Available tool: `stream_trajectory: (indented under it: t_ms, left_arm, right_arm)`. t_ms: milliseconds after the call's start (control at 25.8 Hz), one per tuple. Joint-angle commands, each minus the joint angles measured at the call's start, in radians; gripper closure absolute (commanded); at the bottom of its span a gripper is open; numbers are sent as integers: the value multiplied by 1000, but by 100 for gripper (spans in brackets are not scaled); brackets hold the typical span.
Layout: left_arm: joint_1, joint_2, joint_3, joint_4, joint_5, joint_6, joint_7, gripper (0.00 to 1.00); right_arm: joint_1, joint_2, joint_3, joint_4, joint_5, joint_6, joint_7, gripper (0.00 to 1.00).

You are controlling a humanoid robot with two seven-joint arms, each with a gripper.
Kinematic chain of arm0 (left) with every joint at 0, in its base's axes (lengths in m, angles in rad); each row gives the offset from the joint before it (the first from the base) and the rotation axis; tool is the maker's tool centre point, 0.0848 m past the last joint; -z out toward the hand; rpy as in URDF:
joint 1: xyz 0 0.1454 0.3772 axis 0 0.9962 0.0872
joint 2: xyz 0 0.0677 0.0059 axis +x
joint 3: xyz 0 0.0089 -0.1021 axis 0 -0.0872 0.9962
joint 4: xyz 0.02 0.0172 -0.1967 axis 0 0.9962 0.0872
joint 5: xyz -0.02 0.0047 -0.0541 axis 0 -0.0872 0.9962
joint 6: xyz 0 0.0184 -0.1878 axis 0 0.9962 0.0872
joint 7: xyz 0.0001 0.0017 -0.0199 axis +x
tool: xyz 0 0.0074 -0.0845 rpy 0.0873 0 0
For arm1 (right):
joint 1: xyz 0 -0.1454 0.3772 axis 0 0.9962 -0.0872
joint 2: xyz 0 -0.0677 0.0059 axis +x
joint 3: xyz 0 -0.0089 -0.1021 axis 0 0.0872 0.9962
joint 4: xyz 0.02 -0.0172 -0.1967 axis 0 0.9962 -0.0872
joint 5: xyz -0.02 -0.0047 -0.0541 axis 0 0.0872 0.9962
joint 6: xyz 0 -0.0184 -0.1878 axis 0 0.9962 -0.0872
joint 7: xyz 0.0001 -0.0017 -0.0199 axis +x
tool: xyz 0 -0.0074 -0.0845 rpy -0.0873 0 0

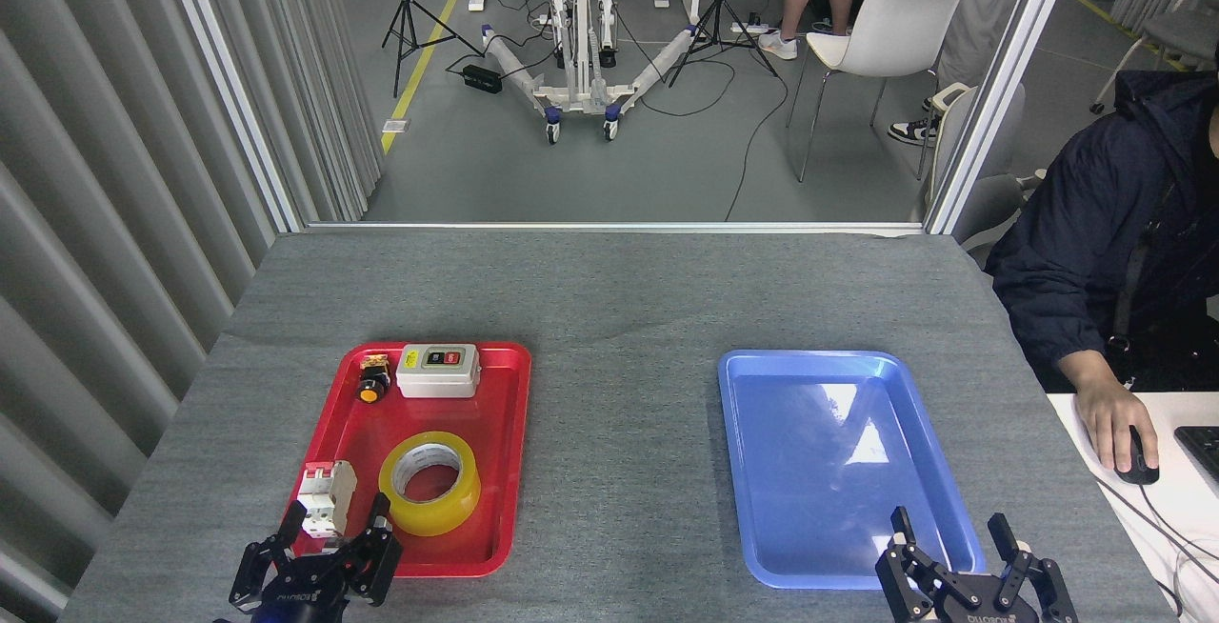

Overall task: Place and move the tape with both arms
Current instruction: 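Move the left gripper toward the yellow tape roll in the red tray, then lower the left gripper into the tape roll's center hole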

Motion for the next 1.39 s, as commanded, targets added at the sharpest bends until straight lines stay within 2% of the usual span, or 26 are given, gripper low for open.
stream_trajectory:
  t_ms: [0,465,736,930,1085,1240,1356]
  left_arm:
    - [-3,0,0,2,0,1,-2,0]
    - [-10,-1,2,-1,-9,7,-8,0]
    - [-84,12,-1,13,-8,76,-34,0]
    - [-133,45,-1,30,-16,114,-117,0]
    - [-147,78,-1,45,-11,114,-132,0]
    - [-138,77,-14,30,-9,102,-154,0]
    - [-136,83,-51,22,-5,91,-233,0]
  right_arm:
    - [1,7,0,13,0,1,-56,0]
    - [-11,9,6,16,0,-6,-53,0]
    - [-5,4,9,17,17,-6,-53,0]
    - [-7,-1,9,17,23,-7,-54,0]
    - [-7,-4,9,28,23,-7,-54,0]
    - [-11,-2,8,28,23,-6,-54,0]
    - [-11,-2,6,28,23,-4,-54,0]
